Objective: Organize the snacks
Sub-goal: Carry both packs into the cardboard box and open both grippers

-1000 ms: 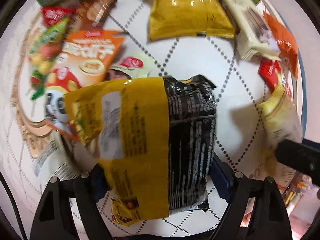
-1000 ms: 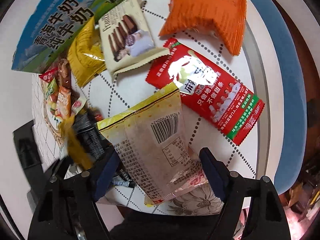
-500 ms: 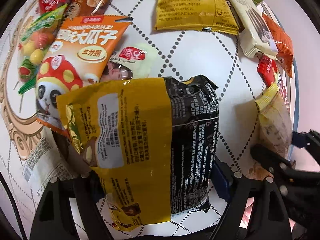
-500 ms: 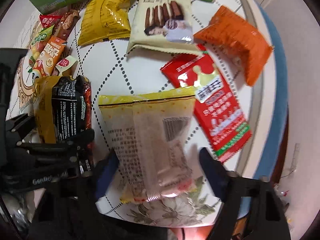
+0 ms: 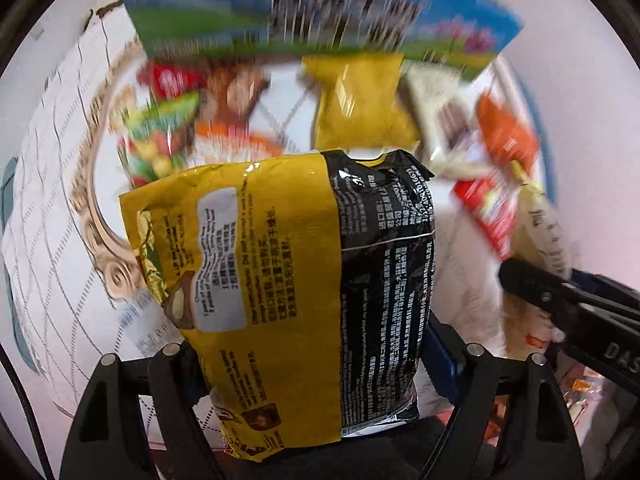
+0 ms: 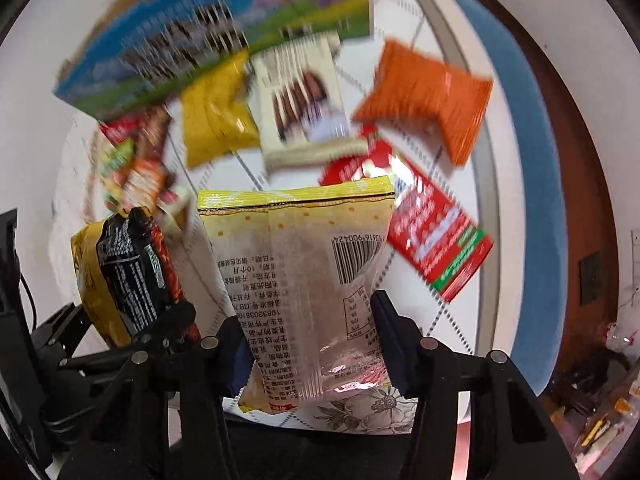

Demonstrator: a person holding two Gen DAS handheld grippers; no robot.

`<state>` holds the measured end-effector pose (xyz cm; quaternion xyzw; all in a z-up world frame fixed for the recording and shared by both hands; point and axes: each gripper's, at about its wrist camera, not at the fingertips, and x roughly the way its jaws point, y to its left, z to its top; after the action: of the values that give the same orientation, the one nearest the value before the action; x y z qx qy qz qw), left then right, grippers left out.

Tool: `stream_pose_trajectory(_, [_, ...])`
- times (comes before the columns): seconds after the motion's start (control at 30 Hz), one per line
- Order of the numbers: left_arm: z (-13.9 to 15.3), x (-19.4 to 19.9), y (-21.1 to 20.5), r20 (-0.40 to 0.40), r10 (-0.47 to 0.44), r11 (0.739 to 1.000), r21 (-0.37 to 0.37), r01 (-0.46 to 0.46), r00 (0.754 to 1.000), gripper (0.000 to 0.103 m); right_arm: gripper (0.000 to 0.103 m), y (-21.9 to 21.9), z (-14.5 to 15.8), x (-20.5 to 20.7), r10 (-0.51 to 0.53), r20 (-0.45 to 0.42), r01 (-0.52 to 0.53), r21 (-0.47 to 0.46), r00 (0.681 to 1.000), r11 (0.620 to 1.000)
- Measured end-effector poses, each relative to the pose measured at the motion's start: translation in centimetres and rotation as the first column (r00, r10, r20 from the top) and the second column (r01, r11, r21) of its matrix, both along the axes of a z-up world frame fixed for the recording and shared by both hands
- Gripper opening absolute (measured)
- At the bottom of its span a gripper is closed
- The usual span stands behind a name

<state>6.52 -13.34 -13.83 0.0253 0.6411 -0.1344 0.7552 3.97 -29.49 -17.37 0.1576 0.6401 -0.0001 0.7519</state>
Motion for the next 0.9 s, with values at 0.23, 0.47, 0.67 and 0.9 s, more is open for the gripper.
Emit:
stream_pose_trajectory(0.23, [10.1,4.1,-0.7,0.155,0.014,0.999,-0.044,-0.007,0.988,0.083,0.055,-2.3,7.7,4.9,-0.004,0.127,-0.005,0.073,0.992,0.997])
stream_pose_trajectory(0.47, [14.6,13.8,-1.4,0.191,0.026,0.996,-0.085,-0.01,0.981,0.083,0.055,-2.5,13.2,14.1,-0.005,0.256,-0.017,0.082,0.967,0.996])
stream_pose_trajectory(0.67, [9.7,24.2,-2.2,0.082,0.038,0.998,-0.051,-0.034,0.996,0.083,0.055,-1.8,11.8,23.9,0.019,0.234,-0.033,0.059,0.972,0.998])
stream_pose_trajectory(0.9, [3.2,32.0,-2.6,-0.094,0.035,0.999,-0.038,-0.039,0.995,0.083,0.055,-1.4,5.1,33.4,0.063,0.114,-0.067,0.035,0.991,0.997])
